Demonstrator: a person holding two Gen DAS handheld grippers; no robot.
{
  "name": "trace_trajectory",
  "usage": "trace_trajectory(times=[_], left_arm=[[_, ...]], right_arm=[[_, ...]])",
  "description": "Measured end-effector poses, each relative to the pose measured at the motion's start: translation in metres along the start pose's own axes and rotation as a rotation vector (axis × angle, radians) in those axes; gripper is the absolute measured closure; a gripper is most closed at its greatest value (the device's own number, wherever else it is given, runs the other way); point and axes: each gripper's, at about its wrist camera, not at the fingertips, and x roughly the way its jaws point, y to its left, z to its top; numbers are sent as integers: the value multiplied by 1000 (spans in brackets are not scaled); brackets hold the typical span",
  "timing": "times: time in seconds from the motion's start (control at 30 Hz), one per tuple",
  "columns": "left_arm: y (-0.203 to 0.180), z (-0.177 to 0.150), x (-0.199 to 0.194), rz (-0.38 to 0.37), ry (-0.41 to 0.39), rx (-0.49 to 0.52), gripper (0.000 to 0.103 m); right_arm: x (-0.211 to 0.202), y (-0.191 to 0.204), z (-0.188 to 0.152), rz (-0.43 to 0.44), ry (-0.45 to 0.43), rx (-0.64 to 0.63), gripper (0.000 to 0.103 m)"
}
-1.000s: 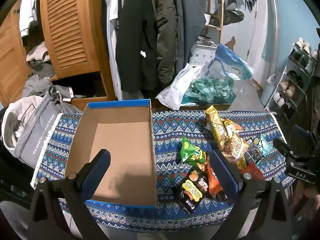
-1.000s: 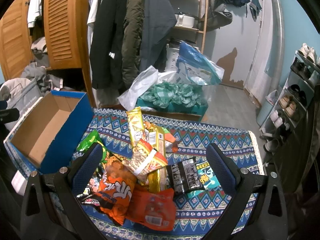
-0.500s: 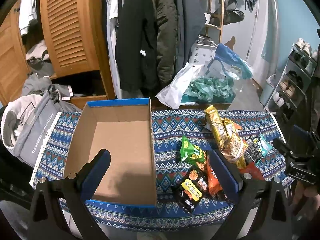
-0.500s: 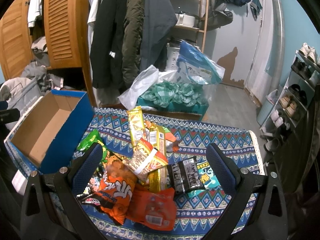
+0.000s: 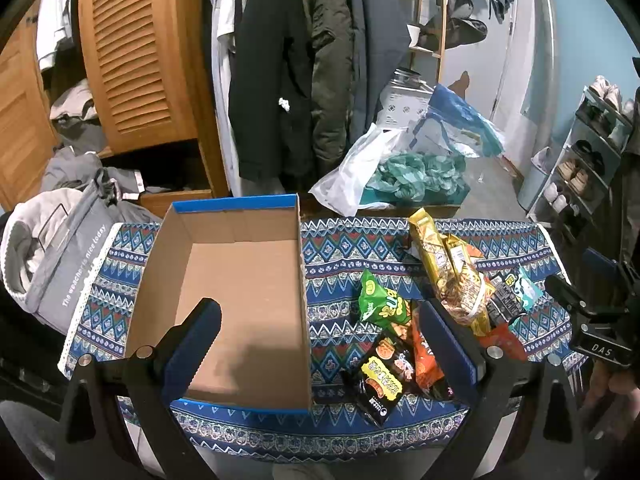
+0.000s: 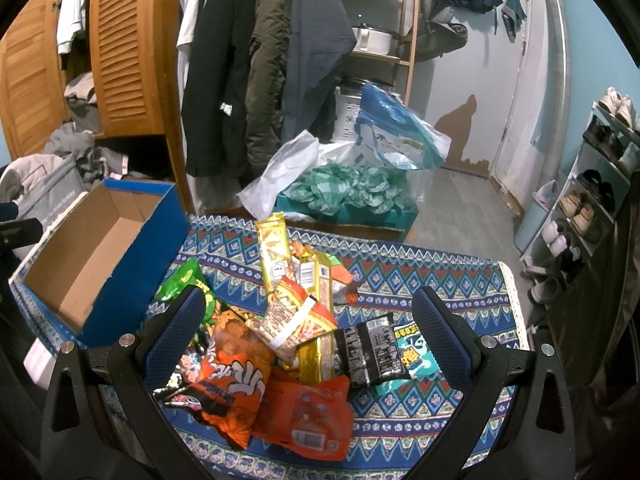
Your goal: Organize snacks
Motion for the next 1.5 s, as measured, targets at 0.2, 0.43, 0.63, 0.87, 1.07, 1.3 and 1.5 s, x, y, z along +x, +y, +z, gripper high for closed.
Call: trace_trajectory(times=[0.2, 0.43, 0.63, 0.87, 1.07, 1.3, 1.5], left_arm=[[0, 0, 0, -1, 0, -2, 3], [-2, -2, 4, -4, 13, -1, 3], [0, -2, 5, -4, 14, -1, 3], [-2, -2, 5, -9, 15, 8, 3], [-1, -1, 7, -14, 28, 15, 3], [-5, -3, 16, -1, 50, 44, 3], [-9, -9, 30, -15, 103, 66, 3]], right_arm=[[0, -2, 0, 1, 2, 0, 2], [0, 7, -2, 6, 5, -9, 2], [-1, 7, -2, 6, 6, -10, 2], [-2, 7, -1, 6, 4, -10, 2], [-2, 7, -1, 5, 5, -9, 2], [-1, 3, -1, 4, 16, -21, 2], [1, -9, -2, 1, 43, -23, 2]])
